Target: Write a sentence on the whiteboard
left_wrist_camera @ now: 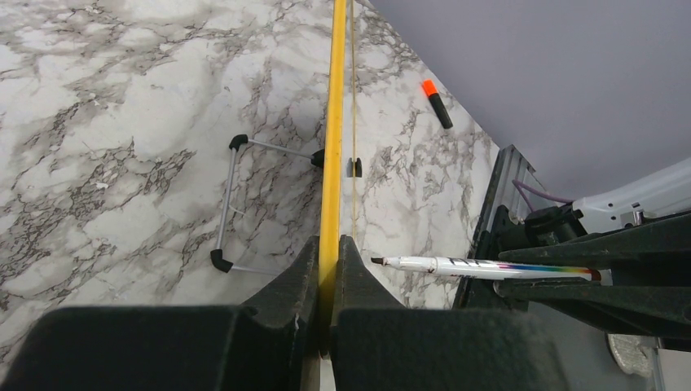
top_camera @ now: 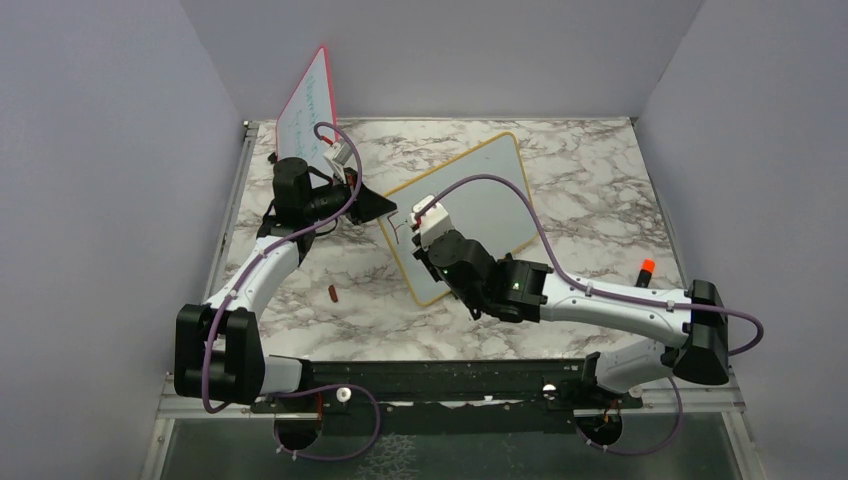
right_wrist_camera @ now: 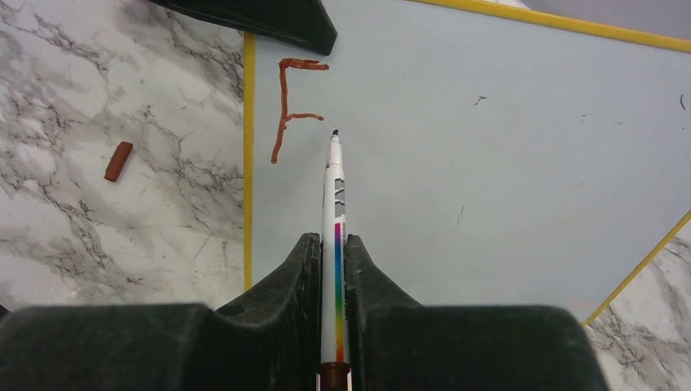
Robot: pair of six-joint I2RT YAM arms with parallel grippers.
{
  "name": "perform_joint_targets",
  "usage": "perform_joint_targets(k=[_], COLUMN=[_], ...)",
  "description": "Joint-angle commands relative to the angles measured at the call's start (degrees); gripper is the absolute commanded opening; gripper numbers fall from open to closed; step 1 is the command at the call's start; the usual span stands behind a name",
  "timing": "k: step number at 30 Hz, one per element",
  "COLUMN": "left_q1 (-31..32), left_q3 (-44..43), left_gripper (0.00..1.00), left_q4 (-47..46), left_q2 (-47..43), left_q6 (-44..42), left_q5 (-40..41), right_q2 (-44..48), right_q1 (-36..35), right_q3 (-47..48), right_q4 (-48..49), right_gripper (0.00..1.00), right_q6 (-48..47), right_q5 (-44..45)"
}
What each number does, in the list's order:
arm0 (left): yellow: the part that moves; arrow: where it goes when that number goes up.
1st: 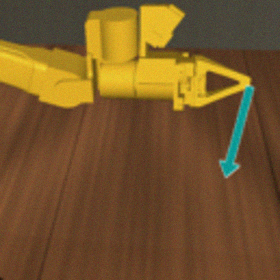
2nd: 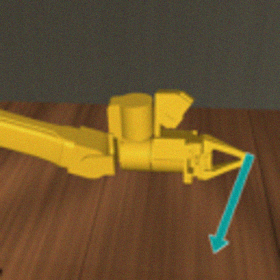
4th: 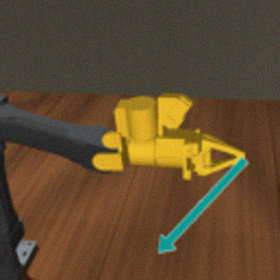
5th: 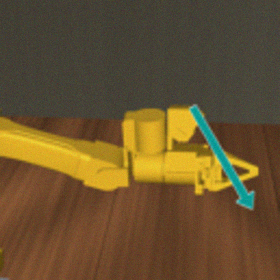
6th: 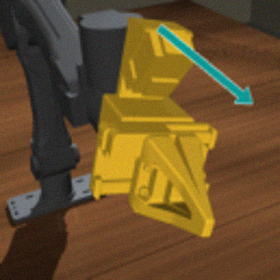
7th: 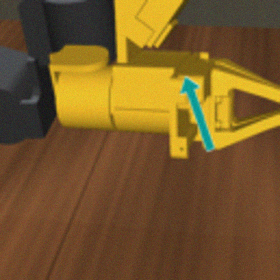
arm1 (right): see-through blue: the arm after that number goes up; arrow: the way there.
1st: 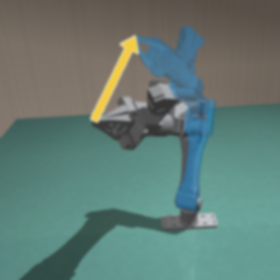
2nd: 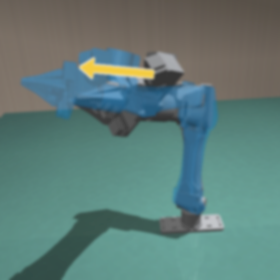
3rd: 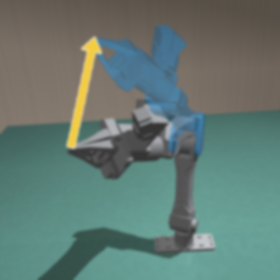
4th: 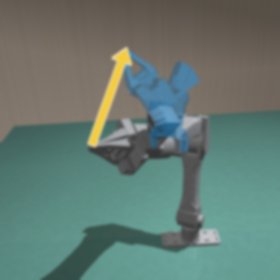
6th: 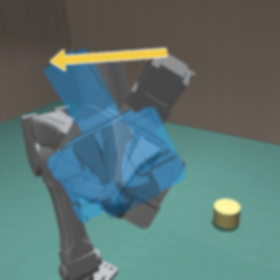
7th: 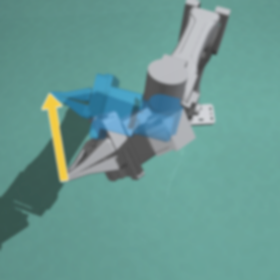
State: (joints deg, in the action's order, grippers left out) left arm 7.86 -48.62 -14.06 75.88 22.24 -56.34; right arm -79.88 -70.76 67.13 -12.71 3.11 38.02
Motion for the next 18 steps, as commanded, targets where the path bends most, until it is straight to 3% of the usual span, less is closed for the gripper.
perform_joint_targets(k=[1, 18], left_q1=[1.1, 1.2], left_q3=[0.4, 0.4], left_gripper=[0.00, 0.00], left_q4=[3.7, 3.8], left_q2=[0.7, 0.7], left_q6=[-2.1, -2.1], left_q5=[-1.0, -1.0], right_q2=[1.7, -0.9], right_q1=[0.2, 0.2], right_q3=[-1.9, -1.4], right_q4=[3.7, 3.2], right_gripper=[0.01, 0.01], right_q6=[-1.6, -1.9], right_q5=[0.2, 2.7])
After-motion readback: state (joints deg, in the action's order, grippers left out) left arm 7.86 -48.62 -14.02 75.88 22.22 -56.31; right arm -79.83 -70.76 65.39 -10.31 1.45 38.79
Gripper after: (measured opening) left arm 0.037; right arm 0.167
